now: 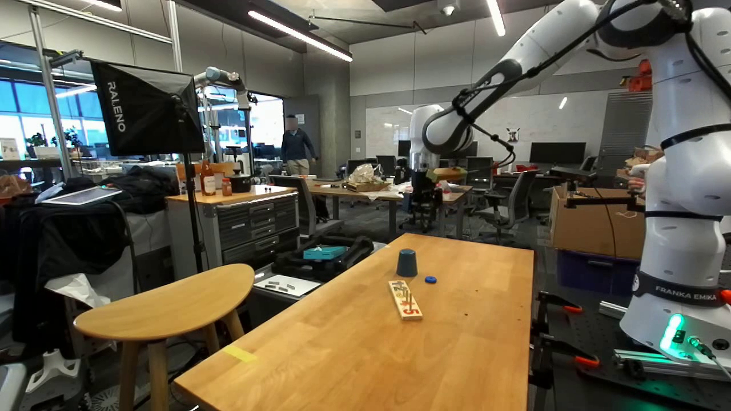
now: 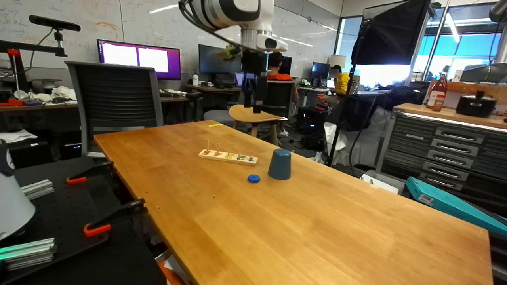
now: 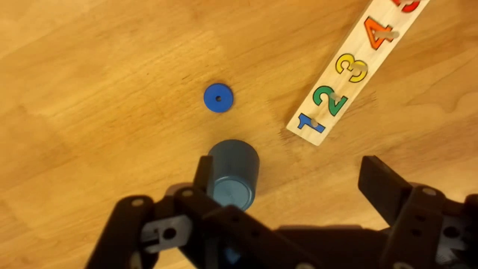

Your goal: Put the blue disk on the table

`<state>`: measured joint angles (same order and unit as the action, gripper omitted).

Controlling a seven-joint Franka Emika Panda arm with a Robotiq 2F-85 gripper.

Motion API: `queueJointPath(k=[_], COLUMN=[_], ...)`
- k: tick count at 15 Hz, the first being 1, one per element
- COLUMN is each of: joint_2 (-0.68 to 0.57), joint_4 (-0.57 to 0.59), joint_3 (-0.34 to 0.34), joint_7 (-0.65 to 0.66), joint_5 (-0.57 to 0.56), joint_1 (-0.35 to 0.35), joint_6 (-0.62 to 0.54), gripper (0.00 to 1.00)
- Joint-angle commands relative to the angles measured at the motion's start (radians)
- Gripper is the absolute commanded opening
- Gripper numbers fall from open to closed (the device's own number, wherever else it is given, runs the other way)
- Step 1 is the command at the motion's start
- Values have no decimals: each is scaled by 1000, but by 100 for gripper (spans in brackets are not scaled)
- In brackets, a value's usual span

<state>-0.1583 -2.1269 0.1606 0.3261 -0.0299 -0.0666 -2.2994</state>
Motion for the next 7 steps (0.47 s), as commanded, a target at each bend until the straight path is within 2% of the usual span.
queueJointPath(k=[1,3,4,7], joint_2=[204,289,197,289], joint_4=[-19,10,10,11], joint_3=[-49,-63,-68,-75], joint_7=[-130,-173,-125,-154], joint_5=[-25,-18,-5,-2], joint_1=[36,43,49,53], joint_6=[204,349,248,337], gripper=[100,100,100,100])
